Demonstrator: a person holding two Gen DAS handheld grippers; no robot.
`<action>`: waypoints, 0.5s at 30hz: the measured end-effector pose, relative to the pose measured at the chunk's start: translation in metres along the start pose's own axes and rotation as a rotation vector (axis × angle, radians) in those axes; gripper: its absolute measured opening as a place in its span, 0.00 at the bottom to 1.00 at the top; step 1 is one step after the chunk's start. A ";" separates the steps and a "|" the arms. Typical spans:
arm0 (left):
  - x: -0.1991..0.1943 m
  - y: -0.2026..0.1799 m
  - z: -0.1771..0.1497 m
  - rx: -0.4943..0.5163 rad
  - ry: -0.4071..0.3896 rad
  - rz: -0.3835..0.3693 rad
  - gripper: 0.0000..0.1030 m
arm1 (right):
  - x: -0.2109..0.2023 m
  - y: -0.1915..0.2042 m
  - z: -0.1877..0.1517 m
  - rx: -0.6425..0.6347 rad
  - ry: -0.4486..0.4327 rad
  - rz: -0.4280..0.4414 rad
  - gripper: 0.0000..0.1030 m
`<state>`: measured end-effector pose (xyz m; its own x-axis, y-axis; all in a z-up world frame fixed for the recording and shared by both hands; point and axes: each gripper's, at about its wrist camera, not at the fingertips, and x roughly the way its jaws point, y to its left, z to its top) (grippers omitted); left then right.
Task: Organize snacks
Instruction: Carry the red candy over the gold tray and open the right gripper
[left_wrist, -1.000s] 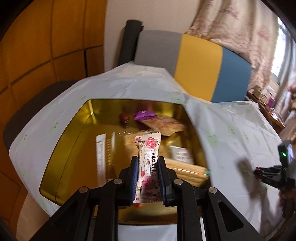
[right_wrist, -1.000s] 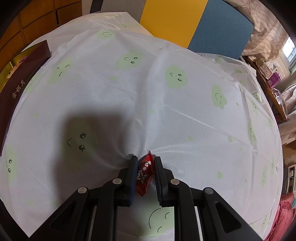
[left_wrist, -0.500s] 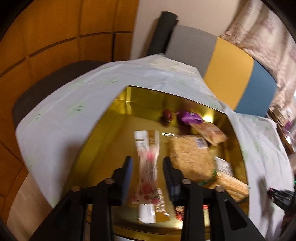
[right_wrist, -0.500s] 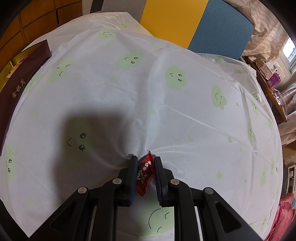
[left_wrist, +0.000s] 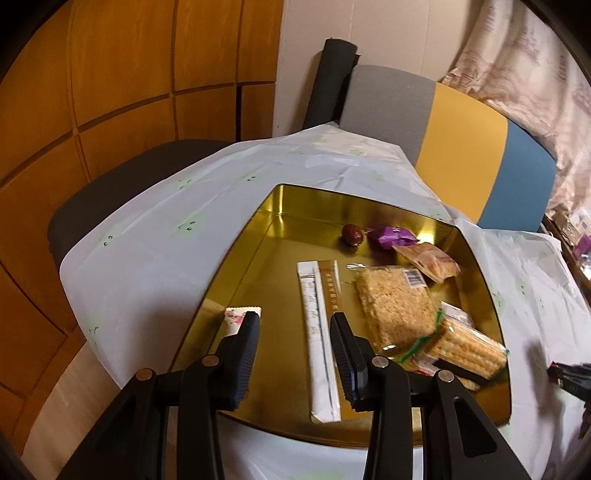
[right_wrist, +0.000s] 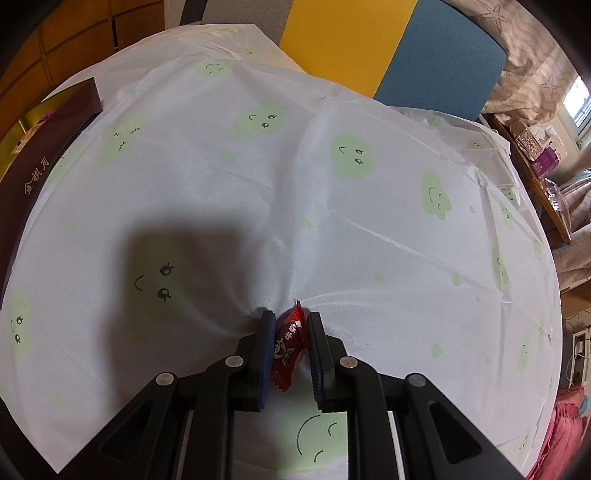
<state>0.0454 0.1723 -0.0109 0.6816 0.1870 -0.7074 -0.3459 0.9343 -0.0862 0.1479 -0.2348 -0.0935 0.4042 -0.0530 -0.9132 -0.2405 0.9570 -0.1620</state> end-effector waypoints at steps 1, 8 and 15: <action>-0.002 -0.002 -0.001 0.008 -0.002 -0.003 0.39 | 0.000 0.000 0.000 0.002 0.002 0.000 0.16; -0.010 -0.020 -0.007 0.056 -0.009 -0.051 0.39 | -0.001 0.000 0.005 -0.001 0.039 -0.004 0.16; -0.013 -0.025 -0.010 0.067 -0.007 -0.075 0.39 | -0.007 0.007 0.011 0.015 0.042 0.024 0.16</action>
<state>0.0386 0.1434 -0.0065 0.7084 0.1181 -0.6958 -0.2506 0.9638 -0.0915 0.1536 -0.2249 -0.0842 0.3607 -0.0419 -0.9317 -0.2366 0.9622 -0.1349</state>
